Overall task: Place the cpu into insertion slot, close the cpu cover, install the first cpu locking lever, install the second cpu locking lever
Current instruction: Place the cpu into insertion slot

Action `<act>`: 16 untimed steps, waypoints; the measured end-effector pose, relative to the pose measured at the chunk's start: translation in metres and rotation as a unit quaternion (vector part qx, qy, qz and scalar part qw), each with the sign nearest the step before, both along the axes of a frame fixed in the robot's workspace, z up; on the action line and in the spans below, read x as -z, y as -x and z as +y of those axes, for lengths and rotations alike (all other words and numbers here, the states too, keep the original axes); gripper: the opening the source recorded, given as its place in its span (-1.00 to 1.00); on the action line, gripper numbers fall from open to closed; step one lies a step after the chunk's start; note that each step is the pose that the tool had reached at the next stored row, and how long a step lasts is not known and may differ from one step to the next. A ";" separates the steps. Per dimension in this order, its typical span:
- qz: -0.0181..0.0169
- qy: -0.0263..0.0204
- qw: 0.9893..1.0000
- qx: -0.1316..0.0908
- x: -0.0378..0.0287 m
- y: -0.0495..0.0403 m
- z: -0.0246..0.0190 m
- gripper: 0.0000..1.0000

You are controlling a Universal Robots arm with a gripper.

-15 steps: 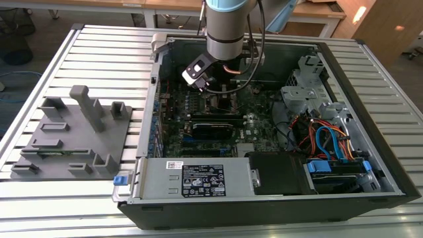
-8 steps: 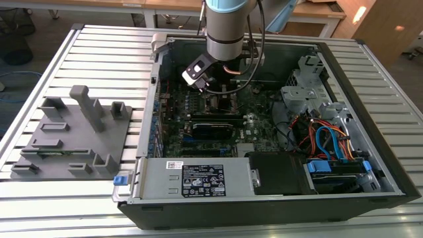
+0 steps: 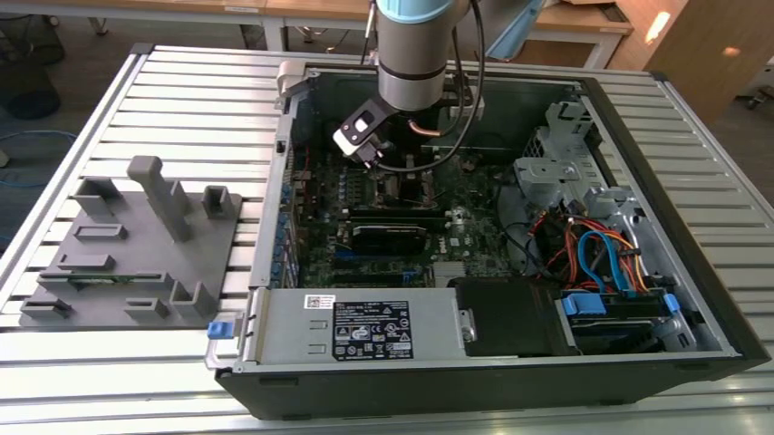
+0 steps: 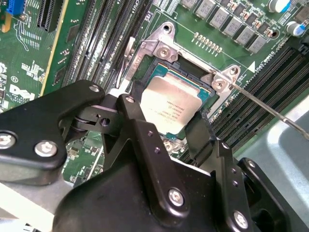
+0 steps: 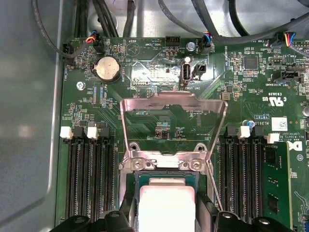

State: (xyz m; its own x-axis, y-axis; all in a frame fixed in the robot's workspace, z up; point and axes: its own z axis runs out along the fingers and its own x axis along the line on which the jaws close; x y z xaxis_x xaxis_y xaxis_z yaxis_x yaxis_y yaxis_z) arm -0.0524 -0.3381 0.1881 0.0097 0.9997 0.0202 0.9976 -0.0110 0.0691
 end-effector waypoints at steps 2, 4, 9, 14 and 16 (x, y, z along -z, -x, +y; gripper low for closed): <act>0.000 0.000 1.000 0.000 -0.0003 0.0000 0.0000 0.20; 0.000 0.000 1.000 0.000 -0.0008 0.0000 0.0000 0.20; 0.001 0.000 1.000 0.000 -0.0039 0.0000 0.0000 0.20; 0.003 0.000 1.000 0.000 -0.0079 0.0000 0.0000 0.20; 0.004 0.000 1.000 0.000 -0.0100 0.0000 0.0000 0.20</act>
